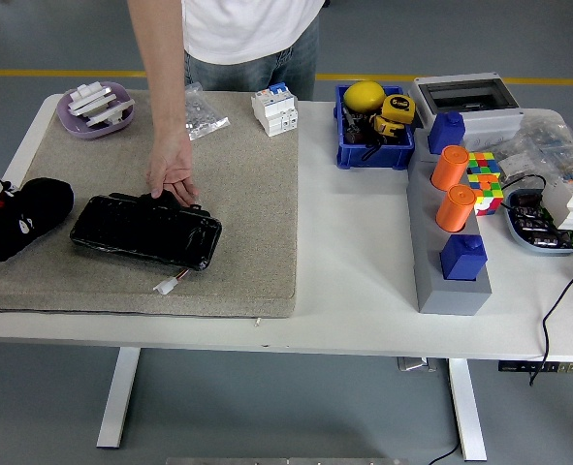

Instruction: Pick the rag up,wipe the panel,place it on the desk

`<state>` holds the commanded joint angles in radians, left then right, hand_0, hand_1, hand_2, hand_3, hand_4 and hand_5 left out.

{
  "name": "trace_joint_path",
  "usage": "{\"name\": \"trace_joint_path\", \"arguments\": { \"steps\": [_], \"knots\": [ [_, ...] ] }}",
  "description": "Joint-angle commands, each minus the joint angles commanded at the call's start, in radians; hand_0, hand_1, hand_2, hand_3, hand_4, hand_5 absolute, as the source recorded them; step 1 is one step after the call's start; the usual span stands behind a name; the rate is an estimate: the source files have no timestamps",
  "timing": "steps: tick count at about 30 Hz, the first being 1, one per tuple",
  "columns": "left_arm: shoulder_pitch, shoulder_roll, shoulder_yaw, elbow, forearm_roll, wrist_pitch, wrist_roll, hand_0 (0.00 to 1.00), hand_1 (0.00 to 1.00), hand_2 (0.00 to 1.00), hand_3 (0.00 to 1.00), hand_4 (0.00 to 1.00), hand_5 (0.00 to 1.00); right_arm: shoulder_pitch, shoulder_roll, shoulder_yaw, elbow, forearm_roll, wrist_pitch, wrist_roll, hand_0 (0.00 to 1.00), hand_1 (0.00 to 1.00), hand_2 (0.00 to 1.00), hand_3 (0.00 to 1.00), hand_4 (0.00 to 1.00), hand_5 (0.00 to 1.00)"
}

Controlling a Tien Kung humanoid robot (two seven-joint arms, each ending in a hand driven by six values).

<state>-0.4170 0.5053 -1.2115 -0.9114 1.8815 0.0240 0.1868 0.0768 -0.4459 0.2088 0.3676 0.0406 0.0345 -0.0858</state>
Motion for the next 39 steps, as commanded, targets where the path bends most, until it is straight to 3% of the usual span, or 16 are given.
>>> {"name": "trace_joint_path", "arguments": {
  "steps": [6, 11, 18, 39],
  "knots": [
    [0.058, 0.002, -0.103, -0.140, 0.059, -0.007, 0.038, 0.304, 0.218, 0.548, 0.431, 0.148, 0.002, -0.002, -0.002, -0.003, -0.001, 0.001, 0.000, 0.000, 0.724, 0.700, 0.697, 0.679, 0.998, 0.537],
    [0.095, -0.006, -0.108, -0.236, 0.070, -0.014, 0.061, 0.300, 0.214, 0.546, 0.433, 0.152, 0.002, -0.001, -0.002, -0.005, -0.001, 0.001, 0.000, 0.000, 0.725, 0.700, 0.698, 0.679, 0.998, 0.537],
    [0.111, -0.031, -0.078, -0.274, 0.071, -0.017, 0.077, 0.299, 0.217, 0.549, 0.443, 0.169, 0.002, 0.000, -0.004, -0.008, -0.001, 0.002, 0.000, 0.000, 0.725, 0.700, 0.698, 0.679, 0.998, 0.537],
    [0.087, -0.051, 0.134, -0.402, 0.060, -0.027, 0.128, 0.288, 0.217, 0.555, 0.452, 0.181, 0.002, -0.002, -0.005, -0.006, -0.005, 0.008, 0.002, 0.000, 0.726, 0.699, 0.698, 0.679, 0.998, 0.537]
  ]
}}
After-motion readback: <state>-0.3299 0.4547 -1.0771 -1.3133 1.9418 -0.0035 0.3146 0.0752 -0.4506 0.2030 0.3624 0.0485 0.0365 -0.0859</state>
